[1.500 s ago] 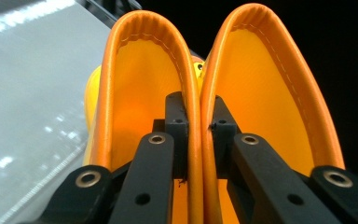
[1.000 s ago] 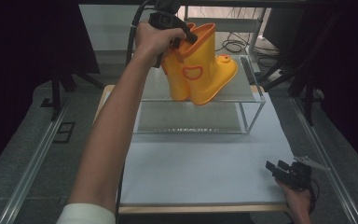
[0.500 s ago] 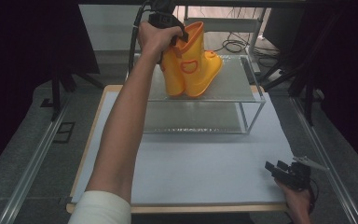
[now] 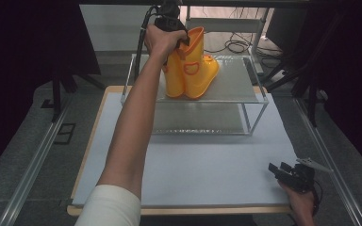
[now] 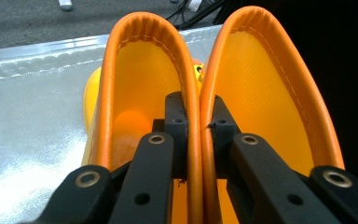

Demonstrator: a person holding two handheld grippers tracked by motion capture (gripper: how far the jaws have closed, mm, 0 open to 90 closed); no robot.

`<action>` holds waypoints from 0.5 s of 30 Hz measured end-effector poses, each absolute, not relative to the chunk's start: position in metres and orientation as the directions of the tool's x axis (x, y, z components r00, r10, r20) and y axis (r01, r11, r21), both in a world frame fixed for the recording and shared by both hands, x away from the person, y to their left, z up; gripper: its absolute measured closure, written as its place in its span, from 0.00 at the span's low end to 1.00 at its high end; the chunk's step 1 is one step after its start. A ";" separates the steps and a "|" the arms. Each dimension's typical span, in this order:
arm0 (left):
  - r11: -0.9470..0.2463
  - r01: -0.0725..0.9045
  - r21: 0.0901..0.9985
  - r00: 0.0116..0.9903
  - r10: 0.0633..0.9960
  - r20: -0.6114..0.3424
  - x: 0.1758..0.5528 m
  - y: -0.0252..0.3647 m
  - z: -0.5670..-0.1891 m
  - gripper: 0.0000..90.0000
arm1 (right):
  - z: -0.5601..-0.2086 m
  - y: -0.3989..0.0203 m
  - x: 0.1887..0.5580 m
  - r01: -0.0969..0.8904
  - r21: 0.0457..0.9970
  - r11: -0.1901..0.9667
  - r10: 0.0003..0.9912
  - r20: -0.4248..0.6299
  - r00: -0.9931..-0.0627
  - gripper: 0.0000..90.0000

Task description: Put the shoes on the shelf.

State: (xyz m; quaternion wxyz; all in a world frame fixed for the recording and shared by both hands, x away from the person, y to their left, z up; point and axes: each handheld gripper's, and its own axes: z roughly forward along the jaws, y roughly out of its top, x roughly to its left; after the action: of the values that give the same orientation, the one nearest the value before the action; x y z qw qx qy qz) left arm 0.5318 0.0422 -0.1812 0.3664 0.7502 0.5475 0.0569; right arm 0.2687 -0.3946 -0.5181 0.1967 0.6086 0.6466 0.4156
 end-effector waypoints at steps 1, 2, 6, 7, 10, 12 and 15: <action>-0.139 0.778 0.612 0.400 0.862 -0.312 0.532 0.042 -0.182 0.91 | -0.518 -0.394 0.269 0.623 0.777 -0.085 0.951 0.251 -0.183 0.42; -0.139 0.778 0.612 0.400 0.862 -0.312 0.532 0.042 -0.182 0.91 | -0.518 -0.394 0.269 0.623 0.777 -0.085 0.951 0.251 -0.183 0.42; -0.150 0.776 0.613 0.409 0.859 -0.307 0.534 0.036 -0.183 0.90 | -0.518 -0.392 0.268 0.624 0.778 -0.079 0.950 0.248 -0.189 0.42; -0.148 0.769 0.622 0.412 0.859 -0.305 0.534 0.036 -0.182 0.89 | -0.518 -0.392 0.268 0.623 0.778 -0.078 0.951 0.247 -0.189 0.42; -0.143 0.761 0.633 0.415 0.857 -0.306 0.534 0.035 -0.182 0.84 | -0.518 -0.393 0.268 0.622 0.779 -0.080 0.951 0.247 -0.187 0.42; -0.152 0.756 0.637 0.423 0.856 -0.298 0.536 0.033 -0.181 0.79 | -0.518 -0.394 0.268 0.622 0.779 -0.084 0.951 0.250 -0.185 0.42; -0.141 0.744 0.653 0.423 0.856 -0.297 0.536 0.032 -0.177 0.66 | -0.518 -0.395 0.268 0.624 0.777 -0.084 0.951 0.250 -0.184 0.42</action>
State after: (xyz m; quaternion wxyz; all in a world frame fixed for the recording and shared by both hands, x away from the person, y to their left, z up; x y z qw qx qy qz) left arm 0.5358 0.0320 -0.1771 0.3827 0.7516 0.5322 0.0734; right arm 0.2682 -0.3950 -0.5181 0.1968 0.6078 0.6475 0.4155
